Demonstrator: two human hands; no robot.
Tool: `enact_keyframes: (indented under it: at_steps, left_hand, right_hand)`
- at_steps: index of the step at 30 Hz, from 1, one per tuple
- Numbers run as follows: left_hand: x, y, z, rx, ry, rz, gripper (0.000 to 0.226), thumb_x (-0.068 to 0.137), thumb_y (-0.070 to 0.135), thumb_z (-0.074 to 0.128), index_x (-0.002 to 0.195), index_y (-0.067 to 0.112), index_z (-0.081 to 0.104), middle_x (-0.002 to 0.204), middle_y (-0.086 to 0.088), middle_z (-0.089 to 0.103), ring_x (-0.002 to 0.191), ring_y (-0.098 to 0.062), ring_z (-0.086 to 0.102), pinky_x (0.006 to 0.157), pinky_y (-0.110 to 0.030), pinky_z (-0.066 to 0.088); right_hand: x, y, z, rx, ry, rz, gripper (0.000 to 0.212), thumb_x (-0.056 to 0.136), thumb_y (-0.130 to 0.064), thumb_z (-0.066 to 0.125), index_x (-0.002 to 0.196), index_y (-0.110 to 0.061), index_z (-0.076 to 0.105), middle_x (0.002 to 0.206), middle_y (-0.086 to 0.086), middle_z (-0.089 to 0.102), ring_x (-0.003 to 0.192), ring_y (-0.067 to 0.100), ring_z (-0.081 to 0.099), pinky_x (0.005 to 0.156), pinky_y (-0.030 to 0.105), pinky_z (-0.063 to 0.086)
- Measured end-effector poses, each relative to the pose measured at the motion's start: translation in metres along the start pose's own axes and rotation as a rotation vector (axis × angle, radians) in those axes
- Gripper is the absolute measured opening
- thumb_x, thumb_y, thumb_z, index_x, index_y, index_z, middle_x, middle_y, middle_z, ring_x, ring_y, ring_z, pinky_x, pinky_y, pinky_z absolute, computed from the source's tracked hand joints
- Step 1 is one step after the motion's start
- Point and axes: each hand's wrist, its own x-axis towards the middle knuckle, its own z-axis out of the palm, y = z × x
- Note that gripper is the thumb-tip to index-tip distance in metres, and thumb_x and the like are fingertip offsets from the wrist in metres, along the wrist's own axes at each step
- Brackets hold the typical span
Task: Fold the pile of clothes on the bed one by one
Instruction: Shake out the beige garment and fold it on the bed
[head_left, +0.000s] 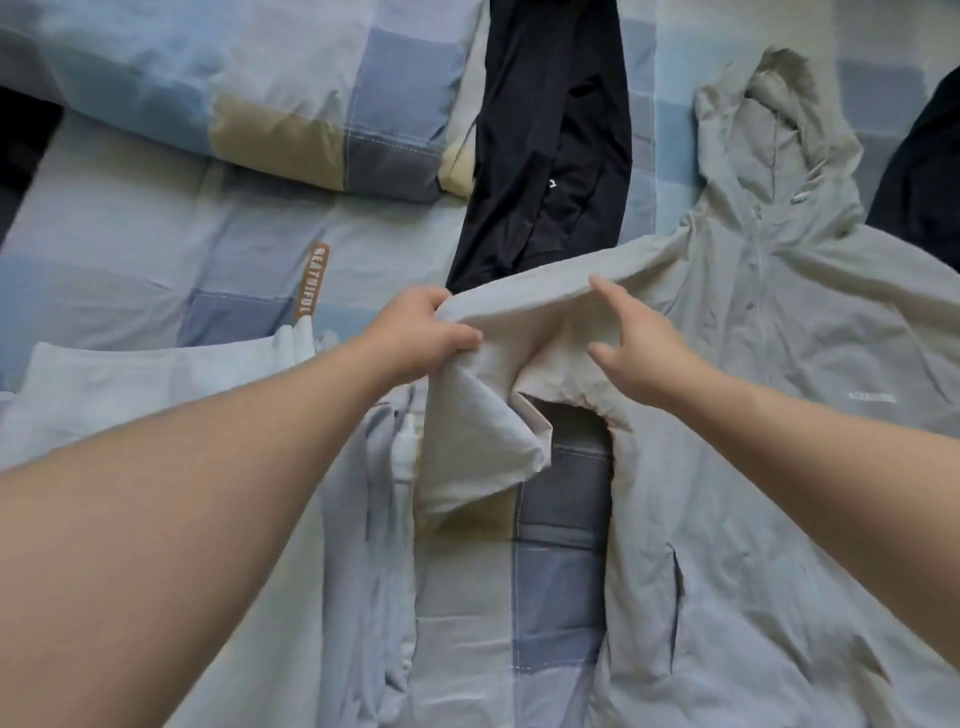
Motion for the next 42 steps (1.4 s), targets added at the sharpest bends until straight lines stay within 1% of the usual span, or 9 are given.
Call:
enact_keyframes:
  at_steps: [9,13,16,19,24,27,29,37,42]
  left_hand:
    - [0.045,0.057,-0.135,0.657,-0.051,0.279,0.029,0.077,0.037,0.079,0.074,0.016,0.059,0.072,-0.002,0.062,0.067,-0.020,0.057,0.053,-0.030,0.034]
    - [0.063,0.040,-0.185,0.890,-0.080,0.325,0.035,0.074,0.041,0.081,0.070,0.018,0.055,0.073,-0.001,0.061,0.068,-0.020,0.056,0.061,-0.034,0.045]
    - [0.070,0.011,-0.224,0.946,-0.055,0.281,0.035,0.070,0.046,0.082,0.073,0.021,0.057,0.074,0.003,0.061,0.069,-0.017,0.056,0.062,-0.033,0.047]
    - [0.072,-0.018,-0.261,0.926,-0.110,0.170,0.029,0.064,0.048,0.085,0.077,0.027,0.069,0.066,0.007,0.065,0.063,-0.015,0.063,0.054,-0.030,0.051]
    - [0.076,-0.079,-0.316,0.766,-0.020,-0.007,0.019,0.074,0.046,0.080,0.080,0.029,0.073,0.079,0.008,0.066,0.087,-0.022,0.057,0.070,-0.032,0.039]
    - [0.075,-0.109,-0.330,0.184,0.120,-0.072,0.018,0.082,0.033,0.079,0.072,0.020,0.071,0.070,0.000,0.065,0.070,-0.024,0.062,0.049,-0.024,0.046]
    - [0.077,-0.127,-0.332,0.062,0.232,-0.086,0.023,0.084,0.033,0.079,0.074,0.018,0.065,0.071,-0.002,0.064,0.064,-0.022,0.059,0.041,-0.023,0.044]
    - [0.101,-0.159,-0.332,0.239,0.619,0.034,0.017,0.092,0.030,0.068,0.099,0.020,0.057,0.107,-0.003,0.061,0.100,-0.030,0.057,0.082,-0.038,0.045]
    - [0.108,-0.161,-0.299,0.384,0.667,-0.004,0.040,0.096,0.021,0.060,0.134,0.024,0.049,0.146,-0.005,0.040,0.129,-0.032,0.040,0.105,-0.043,0.033]
  right_hand:
    - [0.063,-0.112,-0.023,-0.268,0.064,-0.153,0.085,0.088,-0.029,0.070,0.152,-0.054,0.020,0.169,-0.008,0.005,0.155,0.020,-0.001,0.122,0.050,0.008]
    - [0.099,-0.184,-0.002,-0.220,0.040,-0.166,0.066,0.080,-0.031,0.073,0.138,-0.047,0.046,0.164,-0.009,0.020,0.154,0.020,0.005,0.122,0.054,0.003]
    - [0.120,-0.240,0.014,-0.179,0.051,-0.242,0.009,0.082,-0.029,0.067,0.088,-0.027,0.059,0.110,-0.009,0.063,0.120,0.021,0.049,0.114,0.050,0.021]
    - [0.132,-0.270,0.024,-0.160,0.074,-0.232,0.015,0.086,-0.027,0.062,0.076,-0.022,0.052,0.075,-0.009,0.055,0.087,0.022,0.051,0.081,0.036,0.034]
    - [0.149,-0.286,0.045,-0.187,0.230,-0.180,0.005,0.092,-0.020,0.055,0.091,-0.024,0.052,0.081,-0.006,0.054,0.085,0.026,0.046,0.078,0.036,0.028]
    - [0.157,-0.293,0.056,-0.199,0.324,-0.150,0.014,0.093,-0.014,0.051,0.100,-0.023,0.059,0.089,-0.002,0.054,0.086,0.025,0.041,0.079,0.034,0.022]
    - [0.161,-0.297,0.063,-0.208,0.393,-0.119,0.020,0.092,-0.011,0.049,0.101,-0.023,0.062,0.087,0.000,0.055,0.085,0.025,0.041,0.080,0.035,0.020]
    - [0.179,-0.306,0.082,-0.420,0.499,-0.057,0.026,0.096,-0.018,0.049,0.103,-0.029,0.071,0.109,0.007,0.056,0.108,0.033,0.050,0.097,0.044,0.031]
    - [0.184,-0.304,0.104,0.011,0.394,-0.105,0.038,0.096,-0.011,0.050,0.132,-0.019,0.057,0.126,0.008,0.045,0.104,0.029,0.053,0.086,0.032,0.039]
